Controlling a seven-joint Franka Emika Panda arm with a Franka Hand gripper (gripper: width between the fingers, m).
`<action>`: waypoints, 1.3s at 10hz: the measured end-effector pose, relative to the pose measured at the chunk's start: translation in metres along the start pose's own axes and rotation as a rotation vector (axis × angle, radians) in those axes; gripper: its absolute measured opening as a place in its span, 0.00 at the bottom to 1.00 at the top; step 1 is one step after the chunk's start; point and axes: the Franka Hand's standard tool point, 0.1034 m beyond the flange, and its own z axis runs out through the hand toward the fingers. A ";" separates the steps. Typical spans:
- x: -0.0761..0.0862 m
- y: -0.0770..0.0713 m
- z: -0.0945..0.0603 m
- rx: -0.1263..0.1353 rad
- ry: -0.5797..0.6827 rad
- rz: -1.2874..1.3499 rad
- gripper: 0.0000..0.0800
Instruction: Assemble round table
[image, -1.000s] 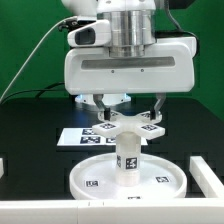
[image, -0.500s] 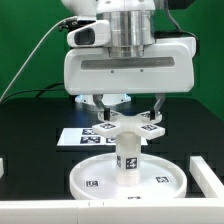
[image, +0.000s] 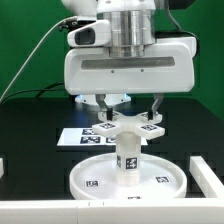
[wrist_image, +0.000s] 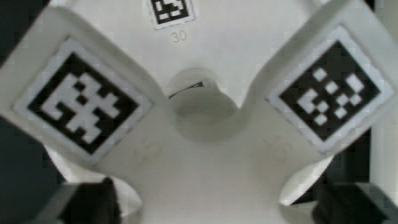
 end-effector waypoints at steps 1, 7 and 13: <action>0.000 0.000 0.000 0.000 0.000 0.000 0.47; 0.010 0.000 0.000 -0.002 0.052 0.015 0.00; 0.010 -0.007 -0.007 0.005 0.000 0.048 0.28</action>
Offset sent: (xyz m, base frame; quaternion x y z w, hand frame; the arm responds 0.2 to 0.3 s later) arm -0.0069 0.0071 -0.0261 0.0030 0.0224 0.0308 0.9993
